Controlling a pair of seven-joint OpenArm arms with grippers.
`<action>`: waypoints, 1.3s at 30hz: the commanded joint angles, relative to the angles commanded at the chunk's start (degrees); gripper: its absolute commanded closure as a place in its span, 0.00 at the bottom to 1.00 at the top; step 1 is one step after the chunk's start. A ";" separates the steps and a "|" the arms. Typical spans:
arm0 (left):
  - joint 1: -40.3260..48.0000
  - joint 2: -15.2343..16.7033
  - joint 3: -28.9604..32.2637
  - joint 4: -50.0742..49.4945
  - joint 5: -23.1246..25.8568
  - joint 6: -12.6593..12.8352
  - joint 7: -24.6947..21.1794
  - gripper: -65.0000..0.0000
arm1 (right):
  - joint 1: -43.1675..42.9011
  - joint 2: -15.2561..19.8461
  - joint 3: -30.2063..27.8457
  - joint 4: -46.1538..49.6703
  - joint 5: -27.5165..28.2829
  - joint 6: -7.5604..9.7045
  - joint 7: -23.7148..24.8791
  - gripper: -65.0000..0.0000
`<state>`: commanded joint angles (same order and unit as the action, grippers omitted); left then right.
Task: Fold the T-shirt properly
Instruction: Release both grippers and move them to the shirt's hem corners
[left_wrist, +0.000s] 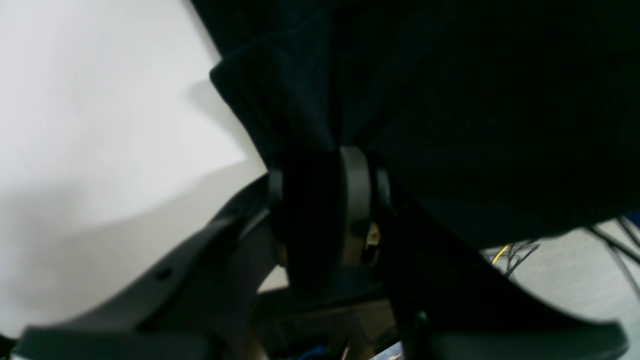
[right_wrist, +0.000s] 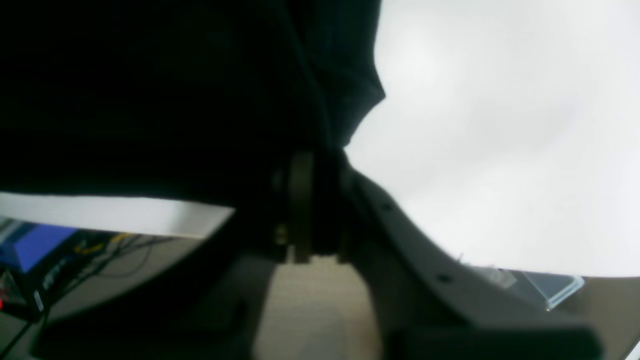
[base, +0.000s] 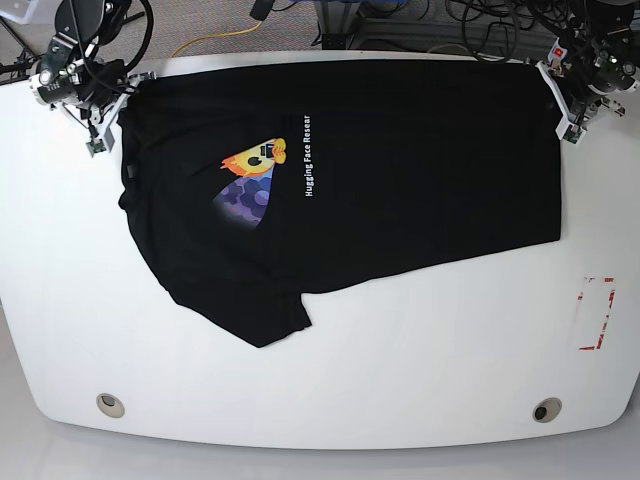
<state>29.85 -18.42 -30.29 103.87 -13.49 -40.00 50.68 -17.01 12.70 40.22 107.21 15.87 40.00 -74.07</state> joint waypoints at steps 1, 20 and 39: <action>-0.09 0.00 0.00 0.97 0.00 0.00 0.00 0.78 | 0.35 0.00 0.18 0.97 0.00 0.00 0.00 0.50; -23.38 0.26 -2.37 4.75 0.44 0.00 11.43 0.48 | 22.15 0.09 -0.09 -8.62 -0.53 0.00 -0.97 0.25; -40.44 1.32 -2.29 -16.18 0.35 0.00 8.79 0.48 | 51.25 8.00 -20.40 -59.25 -0.62 0.00 26.37 0.25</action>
<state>-10.59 -17.10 -32.57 87.69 -13.14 -40.00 59.47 34.24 20.70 19.82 47.96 15.25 40.00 -47.69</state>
